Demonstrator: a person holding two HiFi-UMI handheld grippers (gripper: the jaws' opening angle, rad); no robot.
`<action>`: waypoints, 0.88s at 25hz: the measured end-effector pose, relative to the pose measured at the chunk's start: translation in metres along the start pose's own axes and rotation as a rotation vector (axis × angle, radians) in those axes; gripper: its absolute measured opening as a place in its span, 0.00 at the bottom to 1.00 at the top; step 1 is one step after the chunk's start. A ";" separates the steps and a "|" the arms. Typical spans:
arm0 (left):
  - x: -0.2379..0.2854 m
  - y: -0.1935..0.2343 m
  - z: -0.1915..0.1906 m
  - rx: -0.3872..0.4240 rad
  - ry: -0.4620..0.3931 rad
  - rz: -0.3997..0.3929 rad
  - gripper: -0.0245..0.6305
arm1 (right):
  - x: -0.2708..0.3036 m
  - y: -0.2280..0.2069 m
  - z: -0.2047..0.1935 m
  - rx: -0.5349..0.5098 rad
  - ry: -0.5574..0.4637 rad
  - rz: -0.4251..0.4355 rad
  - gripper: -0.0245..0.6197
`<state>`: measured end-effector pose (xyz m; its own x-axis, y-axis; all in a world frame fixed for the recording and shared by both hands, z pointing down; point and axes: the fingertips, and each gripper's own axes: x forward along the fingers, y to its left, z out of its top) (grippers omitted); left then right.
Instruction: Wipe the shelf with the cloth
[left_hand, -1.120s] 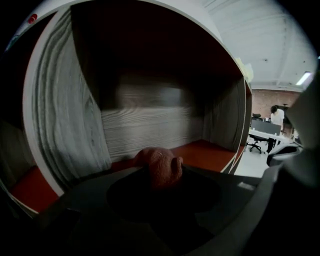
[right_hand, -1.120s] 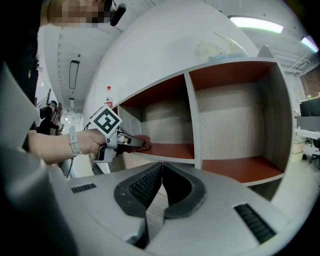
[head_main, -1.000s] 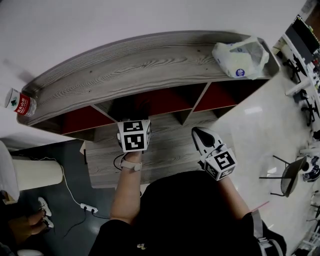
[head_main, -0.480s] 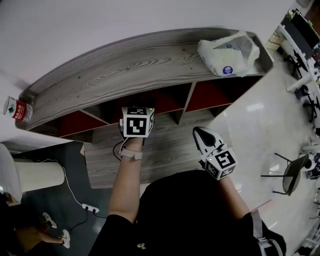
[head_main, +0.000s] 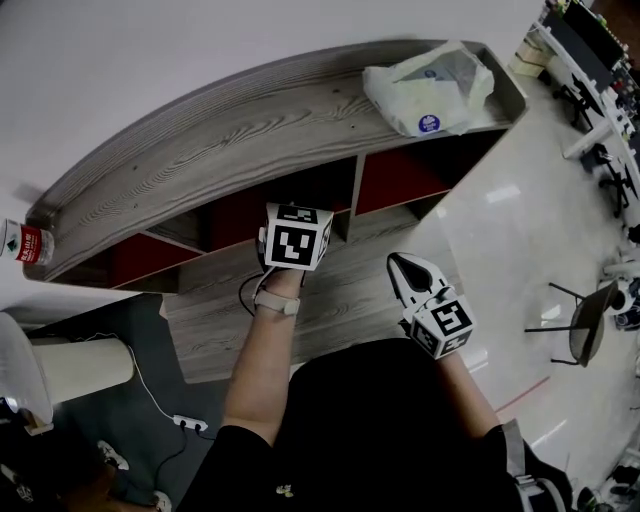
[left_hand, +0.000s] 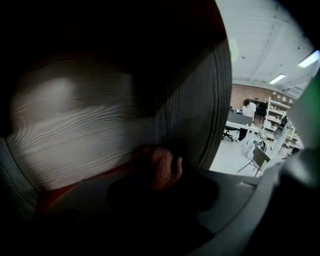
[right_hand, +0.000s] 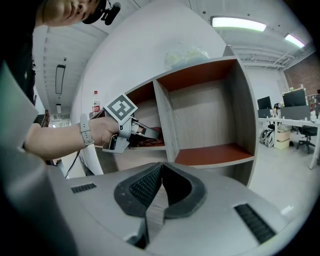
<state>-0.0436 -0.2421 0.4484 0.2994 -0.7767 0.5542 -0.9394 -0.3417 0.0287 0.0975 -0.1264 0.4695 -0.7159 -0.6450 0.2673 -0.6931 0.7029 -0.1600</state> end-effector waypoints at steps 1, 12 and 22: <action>0.001 -0.009 0.000 -0.001 -0.003 -0.023 0.27 | -0.003 -0.001 -0.001 0.004 0.001 -0.010 0.04; -0.031 -0.016 -0.027 -0.037 -0.035 -0.031 0.27 | -0.008 0.021 -0.014 0.003 0.020 0.004 0.04; -0.101 0.080 -0.076 -0.243 -0.101 0.215 0.27 | 0.030 0.075 -0.014 -0.043 0.055 0.159 0.04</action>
<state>-0.1616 -0.1503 0.4577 0.0937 -0.8697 0.4846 -0.9915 -0.0374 0.1245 0.0256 -0.0887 0.4793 -0.8098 -0.5080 0.2937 -0.5661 0.8080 -0.1635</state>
